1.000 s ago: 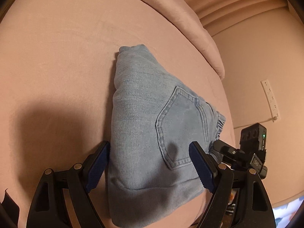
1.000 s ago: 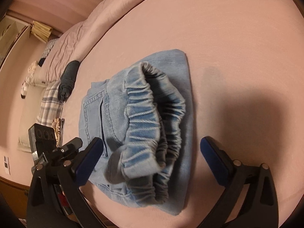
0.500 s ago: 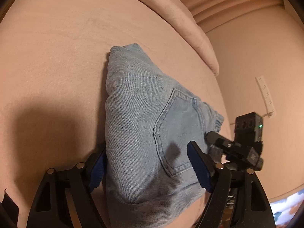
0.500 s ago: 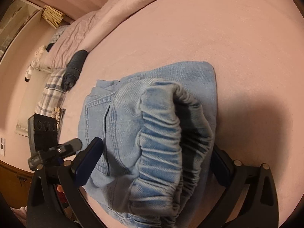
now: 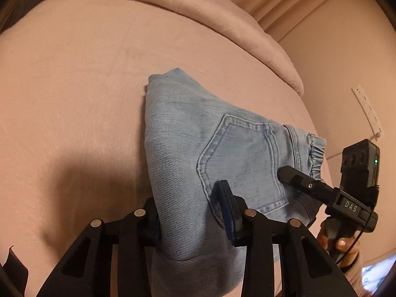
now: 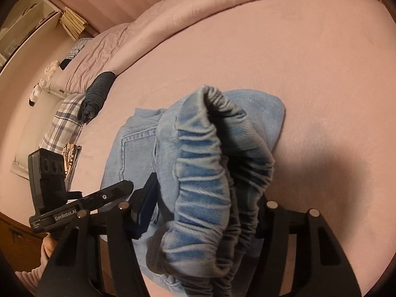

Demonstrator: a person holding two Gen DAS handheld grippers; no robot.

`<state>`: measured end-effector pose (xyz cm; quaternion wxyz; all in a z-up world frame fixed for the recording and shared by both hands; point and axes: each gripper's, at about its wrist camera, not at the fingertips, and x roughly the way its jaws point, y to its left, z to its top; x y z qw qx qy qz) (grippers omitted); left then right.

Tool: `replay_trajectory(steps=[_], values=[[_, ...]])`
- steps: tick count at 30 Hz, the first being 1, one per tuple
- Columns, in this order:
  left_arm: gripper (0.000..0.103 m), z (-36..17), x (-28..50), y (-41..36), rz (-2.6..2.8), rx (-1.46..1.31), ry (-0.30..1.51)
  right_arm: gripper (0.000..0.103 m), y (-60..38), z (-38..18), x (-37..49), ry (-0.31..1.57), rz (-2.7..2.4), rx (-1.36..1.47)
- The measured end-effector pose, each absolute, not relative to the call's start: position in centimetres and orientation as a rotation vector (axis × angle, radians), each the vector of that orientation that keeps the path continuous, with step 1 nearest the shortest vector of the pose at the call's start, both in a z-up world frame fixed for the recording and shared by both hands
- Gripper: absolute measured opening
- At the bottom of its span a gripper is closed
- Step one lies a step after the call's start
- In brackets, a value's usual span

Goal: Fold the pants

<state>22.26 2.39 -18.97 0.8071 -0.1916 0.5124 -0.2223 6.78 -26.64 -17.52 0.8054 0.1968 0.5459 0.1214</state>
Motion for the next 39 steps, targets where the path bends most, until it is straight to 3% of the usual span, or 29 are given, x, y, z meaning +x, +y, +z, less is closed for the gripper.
replay_trajectory(steps=[6, 39], values=[[0.031, -18.3, 21.6, 2.0, -0.462, -0.353, 1.064, 0.059, -25.8, -16.4, 6.3, 1.126, 0.248, 0.372], [0.03, -17.5, 21.8, 0.4, -0.438, -0.343, 1.029, 0.057, -24.5, -14.3, 4.1, 1.06, 0.269, 0.361]])
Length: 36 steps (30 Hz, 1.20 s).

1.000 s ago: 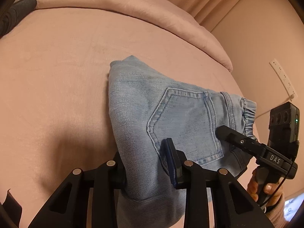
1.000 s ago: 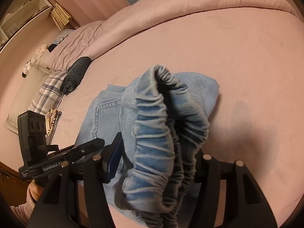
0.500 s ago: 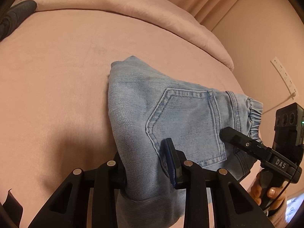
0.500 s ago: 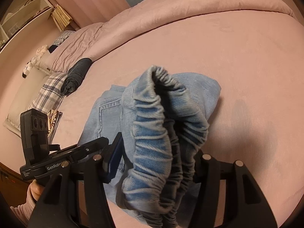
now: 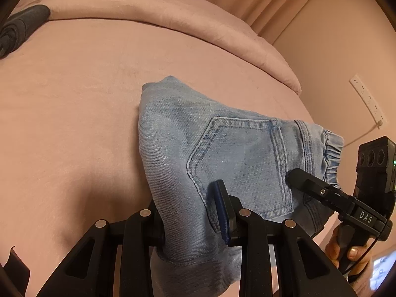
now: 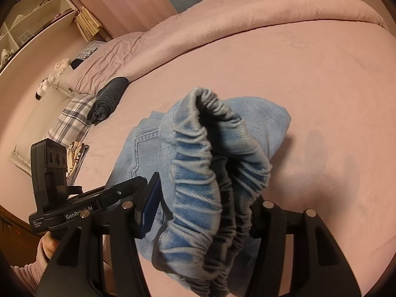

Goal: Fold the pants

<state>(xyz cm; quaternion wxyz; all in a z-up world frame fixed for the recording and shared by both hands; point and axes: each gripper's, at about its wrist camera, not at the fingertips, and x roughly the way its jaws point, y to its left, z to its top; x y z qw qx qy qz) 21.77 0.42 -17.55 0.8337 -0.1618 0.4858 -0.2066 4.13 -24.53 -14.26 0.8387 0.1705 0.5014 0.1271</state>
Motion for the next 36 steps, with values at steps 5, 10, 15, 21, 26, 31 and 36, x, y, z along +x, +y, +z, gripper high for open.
replay_trajectory(steps=[5, 10, 15, 21, 26, 31, 36], values=[[0.03, -17.0, 21.4, 0.9, -0.439, -0.351, 1.01, 0.057, -24.3, -13.8, 3.8, 1.048, 0.281, 0.361], [0.03, -16.7, 20.9, 1.3, -0.438, -0.352, 0.991, 0.057, -24.0, -13.3, 3.5, 1.035, 0.294, 0.359], [0.03, -16.5, 20.5, 1.8, -0.432, -0.355, 0.975, 0.057, -23.6, -12.6, 3.4, 1.024, 0.308, 0.344], [0.03, -15.8, 19.8, 2.6, -0.425, -0.366, 0.959, 0.057, -23.1, -11.8, 3.6, 1.008, 0.331, 0.325], [0.03, -15.4, 19.2, 3.6, -0.42, -0.374, 0.944, 0.057, -22.8, -11.4, 3.8, 1.0, 0.347, 0.322], [0.03, -14.9, 18.7, 4.6, -0.414, -0.381, 0.925, 0.057, -22.5, -10.9, 4.1, 0.989, 0.363, 0.309], [0.03, -14.5, 18.0, 5.5, -0.403, -0.391, 0.91, 0.057, -21.8, -10.4, 4.5, 0.979, 0.379, 0.291]])
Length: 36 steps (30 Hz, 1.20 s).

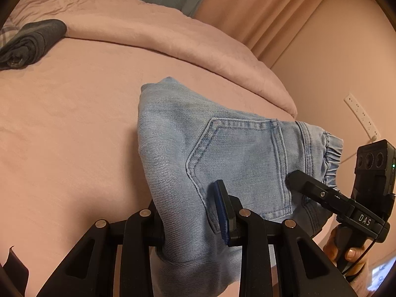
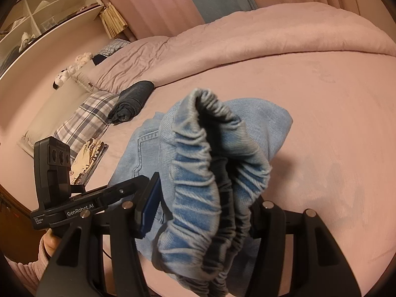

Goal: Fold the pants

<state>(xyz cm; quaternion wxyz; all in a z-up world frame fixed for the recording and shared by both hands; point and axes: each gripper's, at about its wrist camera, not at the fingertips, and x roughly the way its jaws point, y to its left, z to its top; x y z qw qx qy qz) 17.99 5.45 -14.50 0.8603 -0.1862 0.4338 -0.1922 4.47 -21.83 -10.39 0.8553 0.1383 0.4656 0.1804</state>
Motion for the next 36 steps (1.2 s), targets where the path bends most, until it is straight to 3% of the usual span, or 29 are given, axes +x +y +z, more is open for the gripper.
replay_trajectory(steps=[36], values=[[0.03, -13.8, 14.7, 5.9, -0.346, -0.407, 0.879, 0.057, -19.8, -10.0, 8.6, 0.961, 0.438, 0.245]])
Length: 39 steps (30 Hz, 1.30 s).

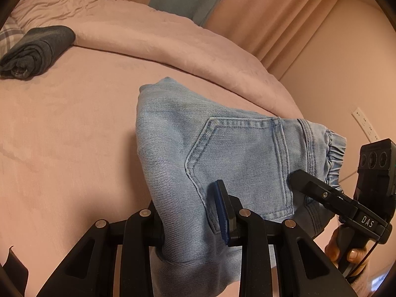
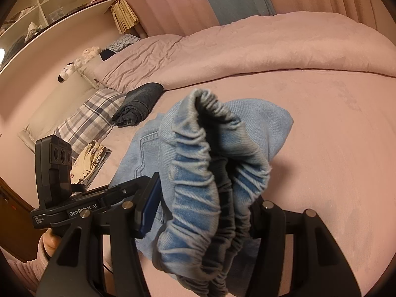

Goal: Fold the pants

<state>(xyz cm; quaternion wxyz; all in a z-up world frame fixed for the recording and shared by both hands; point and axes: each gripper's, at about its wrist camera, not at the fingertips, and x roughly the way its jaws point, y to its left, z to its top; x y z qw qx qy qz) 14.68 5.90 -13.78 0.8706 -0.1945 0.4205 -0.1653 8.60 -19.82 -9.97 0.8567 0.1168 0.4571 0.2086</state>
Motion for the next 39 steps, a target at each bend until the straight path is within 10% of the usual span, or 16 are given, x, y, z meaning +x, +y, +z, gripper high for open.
replay_trajectory(steps=[39], values=[[0.03, -12.8, 15.0, 6.0, -0.326, -0.378, 0.874, 0.057, -19.7, -10.0, 14.2, 0.934, 0.44, 0.258]])
